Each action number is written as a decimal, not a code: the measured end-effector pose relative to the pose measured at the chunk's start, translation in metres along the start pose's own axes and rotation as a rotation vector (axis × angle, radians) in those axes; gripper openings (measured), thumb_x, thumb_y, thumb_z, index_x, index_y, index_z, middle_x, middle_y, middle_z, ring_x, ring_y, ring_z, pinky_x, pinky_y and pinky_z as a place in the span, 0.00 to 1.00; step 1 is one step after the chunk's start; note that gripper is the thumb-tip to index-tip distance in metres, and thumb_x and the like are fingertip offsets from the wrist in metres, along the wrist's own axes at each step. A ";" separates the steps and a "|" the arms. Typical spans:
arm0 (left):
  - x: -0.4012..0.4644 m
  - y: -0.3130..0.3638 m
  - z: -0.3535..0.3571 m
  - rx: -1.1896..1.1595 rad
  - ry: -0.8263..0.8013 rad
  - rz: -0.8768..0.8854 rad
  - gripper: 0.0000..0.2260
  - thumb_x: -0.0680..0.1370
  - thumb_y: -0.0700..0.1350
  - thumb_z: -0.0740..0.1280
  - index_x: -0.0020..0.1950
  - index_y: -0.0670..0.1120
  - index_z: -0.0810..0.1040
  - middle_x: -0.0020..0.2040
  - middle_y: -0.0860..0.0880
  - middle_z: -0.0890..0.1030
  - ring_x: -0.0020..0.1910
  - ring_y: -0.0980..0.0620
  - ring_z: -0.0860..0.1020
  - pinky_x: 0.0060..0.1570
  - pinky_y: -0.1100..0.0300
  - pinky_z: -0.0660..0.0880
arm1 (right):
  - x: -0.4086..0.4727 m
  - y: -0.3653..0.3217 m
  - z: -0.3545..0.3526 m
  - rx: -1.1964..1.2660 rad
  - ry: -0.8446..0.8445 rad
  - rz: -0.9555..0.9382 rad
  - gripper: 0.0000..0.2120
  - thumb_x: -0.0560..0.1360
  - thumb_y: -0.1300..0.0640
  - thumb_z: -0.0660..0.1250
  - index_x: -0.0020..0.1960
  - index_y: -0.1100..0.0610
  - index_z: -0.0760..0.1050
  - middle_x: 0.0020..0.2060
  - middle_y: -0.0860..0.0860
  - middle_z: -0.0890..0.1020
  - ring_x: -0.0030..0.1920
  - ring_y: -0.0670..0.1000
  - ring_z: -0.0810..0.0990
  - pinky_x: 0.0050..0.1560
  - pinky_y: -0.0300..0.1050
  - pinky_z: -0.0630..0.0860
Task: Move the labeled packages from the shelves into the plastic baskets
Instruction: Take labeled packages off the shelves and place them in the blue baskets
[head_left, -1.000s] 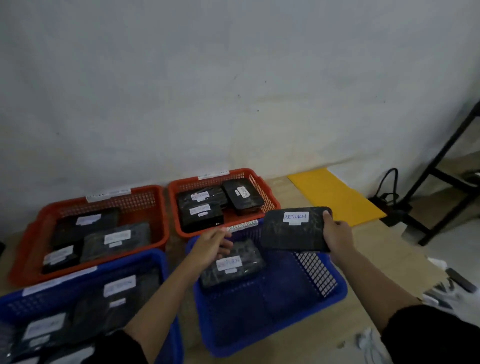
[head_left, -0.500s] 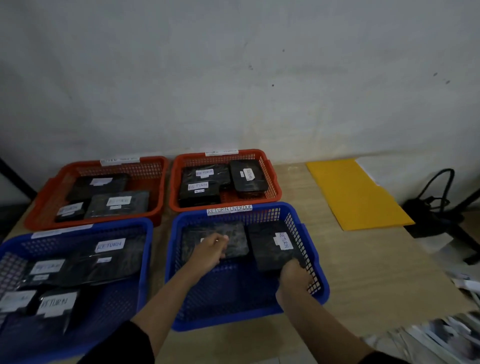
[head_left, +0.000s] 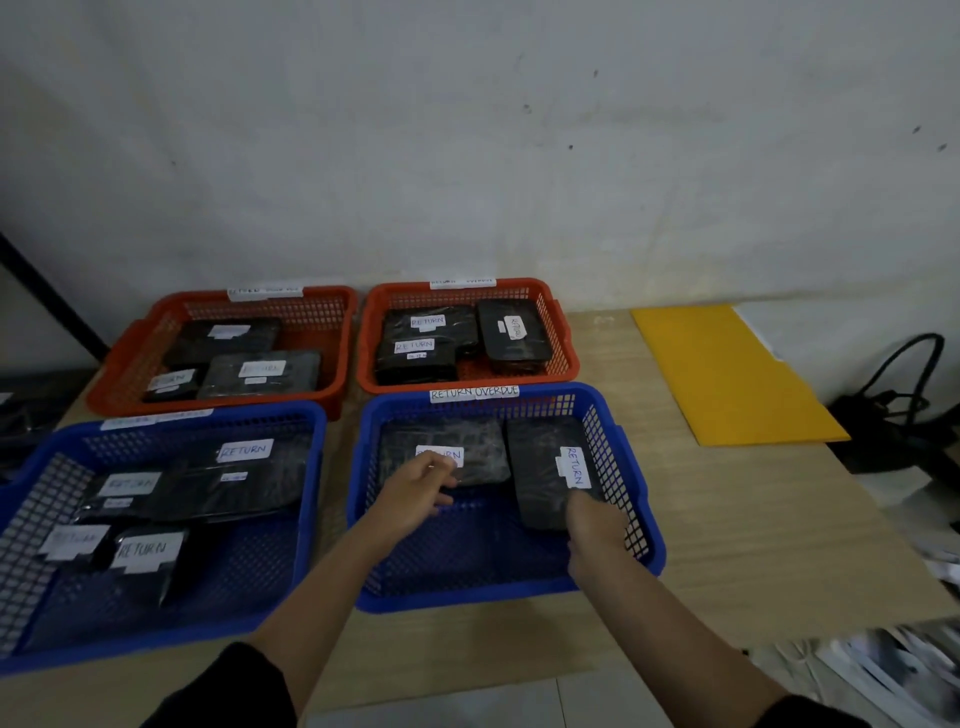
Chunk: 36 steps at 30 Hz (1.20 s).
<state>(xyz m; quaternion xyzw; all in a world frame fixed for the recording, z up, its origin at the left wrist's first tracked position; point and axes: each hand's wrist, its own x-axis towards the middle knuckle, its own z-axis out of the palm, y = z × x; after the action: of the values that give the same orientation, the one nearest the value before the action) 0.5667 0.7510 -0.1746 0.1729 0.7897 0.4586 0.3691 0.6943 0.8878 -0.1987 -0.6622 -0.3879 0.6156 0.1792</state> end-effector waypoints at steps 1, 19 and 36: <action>-0.004 0.000 -0.005 -0.022 0.009 0.002 0.13 0.81 0.51 0.56 0.59 0.48 0.74 0.54 0.48 0.79 0.52 0.49 0.80 0.54 0.55 0.75 | -0.008 -0.002 0.002 -0.115 0.048 -0.065 0.34 0.68 0.52 0.66 0.71 0.62 0.63 0.65 0.61 0.71 0.62 0.63 0.72 0.59 0.54 0.73; -0.164 -0.111 -0.288 -0.323 0.388 0.038 0.09 0.82 0.46 0.56 0.48 0.47 0.74 0.43 0.48 0.79 0.39 0.52 0.77 0.37 0.63 0.73 | -0.290 0.079 0.215 -0.416 -0.585 -0.612 0.20 0.77 0.51 0.64 0.66 0.55 0.64 0.47 0.49 0.75 0.45 0.49 0.74 0.47 0.45 0.67; -0.306 -0.300 -0.561 -0.410 0.665 -0.084 0.09 0.80 0.46 0.60 0.52 0.41 0.75 0.44 0.43 0.79 0.39 0.48 0.77 0.38 0.60 0.73 | -0.457 0.257 0.434 -0.572 -0.715 -0.550 0.15 0.76 0.50 0.64 0.58 0.56 0.70 0.44 0.51 0.77 0.44 0.50 0.76 0.43 0.44 0.70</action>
<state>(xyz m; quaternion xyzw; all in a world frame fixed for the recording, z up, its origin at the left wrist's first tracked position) 0.3747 0.0734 -0.1280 -0.0948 0.7647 0.6222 0.1383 0.3828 0.2850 -0.1511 -0.3073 -0.7364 0.6027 0.0028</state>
